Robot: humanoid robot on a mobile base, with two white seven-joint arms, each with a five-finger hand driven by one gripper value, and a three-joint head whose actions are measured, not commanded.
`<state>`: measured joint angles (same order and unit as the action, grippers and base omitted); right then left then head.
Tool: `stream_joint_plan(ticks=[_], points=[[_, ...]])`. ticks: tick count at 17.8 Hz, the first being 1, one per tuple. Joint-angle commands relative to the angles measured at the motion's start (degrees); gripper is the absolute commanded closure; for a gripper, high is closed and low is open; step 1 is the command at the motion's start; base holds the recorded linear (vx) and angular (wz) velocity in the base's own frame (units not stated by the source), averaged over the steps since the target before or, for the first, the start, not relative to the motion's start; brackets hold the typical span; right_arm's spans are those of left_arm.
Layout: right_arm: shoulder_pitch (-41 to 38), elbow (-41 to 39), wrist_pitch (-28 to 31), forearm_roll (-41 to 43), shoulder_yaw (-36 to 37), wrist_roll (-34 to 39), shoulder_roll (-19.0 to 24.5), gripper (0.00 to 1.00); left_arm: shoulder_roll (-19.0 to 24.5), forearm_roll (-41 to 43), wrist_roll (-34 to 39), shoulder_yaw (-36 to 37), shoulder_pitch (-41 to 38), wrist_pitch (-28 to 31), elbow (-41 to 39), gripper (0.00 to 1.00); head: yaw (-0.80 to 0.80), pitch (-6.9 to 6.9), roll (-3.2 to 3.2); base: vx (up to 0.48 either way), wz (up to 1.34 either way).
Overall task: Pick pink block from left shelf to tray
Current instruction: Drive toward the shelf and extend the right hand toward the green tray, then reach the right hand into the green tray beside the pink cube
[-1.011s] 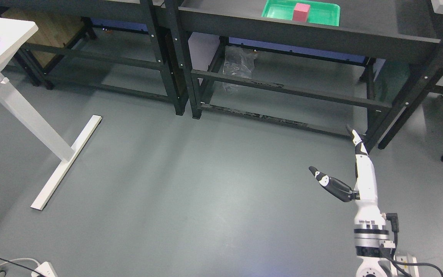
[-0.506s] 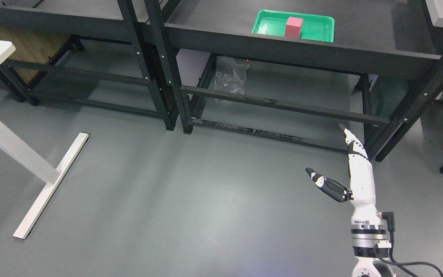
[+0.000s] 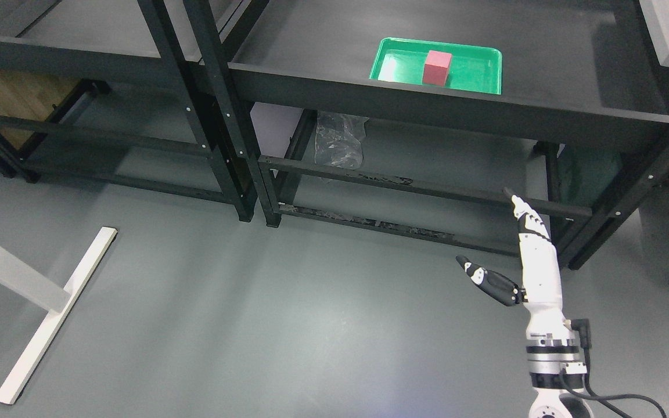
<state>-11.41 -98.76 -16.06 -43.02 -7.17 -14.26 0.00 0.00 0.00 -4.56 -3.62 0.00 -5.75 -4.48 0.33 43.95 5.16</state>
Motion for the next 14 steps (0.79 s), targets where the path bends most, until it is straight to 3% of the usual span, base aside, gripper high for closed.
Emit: stream_joint_plan(ticks=[1, 14], points=[[0.42, 0.06, 0.41, -0.31, -1.44, 3.44, -1.0, 0.0, 1.0, 0.09, -0.01, -0.07, -0.35, -0.05, 0.0, 0.0, 0.0, 0.0, 0.0, 0.23, 0.03], [0.77, -0.02, -0.2, -0.22, -1.44, 4.07, -1.0, 0.0, 1.0, 0.09, -0.01, 0.02, -0.35, -0.05, 0.0, 0.0, 0.0, 0.0, 0.0, 0.257, 0.01]])
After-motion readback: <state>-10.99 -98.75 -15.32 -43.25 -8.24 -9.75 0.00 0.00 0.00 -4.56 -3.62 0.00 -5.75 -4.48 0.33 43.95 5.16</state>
